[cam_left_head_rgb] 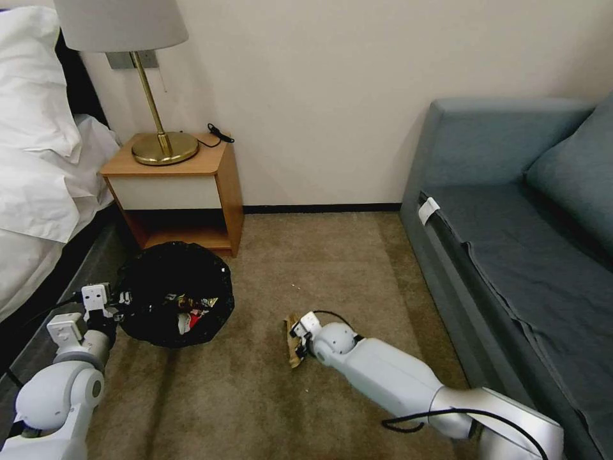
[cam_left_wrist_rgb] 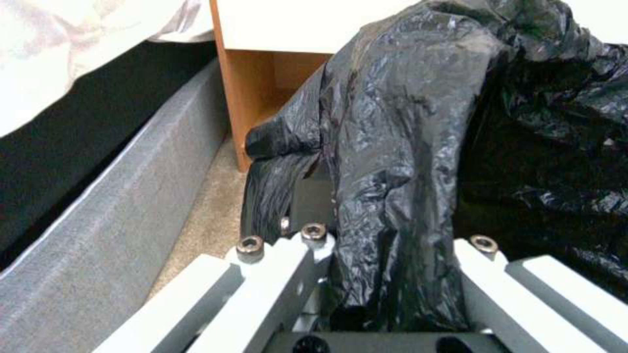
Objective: Pick up the trash bin, then pick up the garbage on the floor and place it into the trash bin.
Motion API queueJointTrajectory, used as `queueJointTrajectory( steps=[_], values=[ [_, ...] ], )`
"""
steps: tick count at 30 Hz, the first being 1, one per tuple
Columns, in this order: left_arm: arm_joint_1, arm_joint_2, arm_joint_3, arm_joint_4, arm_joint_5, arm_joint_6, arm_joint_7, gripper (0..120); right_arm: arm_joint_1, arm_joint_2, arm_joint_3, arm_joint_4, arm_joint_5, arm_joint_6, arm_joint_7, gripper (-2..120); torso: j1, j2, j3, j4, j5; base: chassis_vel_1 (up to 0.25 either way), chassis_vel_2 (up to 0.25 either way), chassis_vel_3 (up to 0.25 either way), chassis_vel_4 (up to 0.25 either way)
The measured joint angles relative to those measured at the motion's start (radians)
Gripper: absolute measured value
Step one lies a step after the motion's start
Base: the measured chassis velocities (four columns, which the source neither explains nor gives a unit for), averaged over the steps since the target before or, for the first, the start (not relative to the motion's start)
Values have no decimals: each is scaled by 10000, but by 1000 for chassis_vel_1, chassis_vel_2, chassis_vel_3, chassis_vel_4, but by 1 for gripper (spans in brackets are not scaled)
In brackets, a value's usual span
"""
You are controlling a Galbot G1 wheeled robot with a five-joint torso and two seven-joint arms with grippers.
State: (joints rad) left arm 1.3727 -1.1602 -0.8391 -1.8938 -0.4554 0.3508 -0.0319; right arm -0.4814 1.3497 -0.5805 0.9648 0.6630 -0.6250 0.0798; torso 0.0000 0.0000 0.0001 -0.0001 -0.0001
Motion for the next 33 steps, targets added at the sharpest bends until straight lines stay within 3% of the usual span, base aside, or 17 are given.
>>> queueJointTrajectory(
  steps=[11, 21, 33],
  values=[
    [-77, 57, 57, 94, 4, -5, 16, 4, 590, -71, 1339, -914, -1503, 647, -758, 0, 0, 0, 0, 0, 0, 0, 0, 0, 0],
    [-166, 97, 11, 181, -2, -12, 21, 4, 1199, -130, 2124, -416, -1158, 691, -859, 0, 0, -1, 0, 0, 1, 0, 0, 0, 0],
    [-82, 83, -19, 2, -61, 12, 18, 4, 2642, -127, 1967, 969, -380, 656, -690, 0, 0, 0, 0, 1, 0, 0, 0, 0, 0]
  ],
)
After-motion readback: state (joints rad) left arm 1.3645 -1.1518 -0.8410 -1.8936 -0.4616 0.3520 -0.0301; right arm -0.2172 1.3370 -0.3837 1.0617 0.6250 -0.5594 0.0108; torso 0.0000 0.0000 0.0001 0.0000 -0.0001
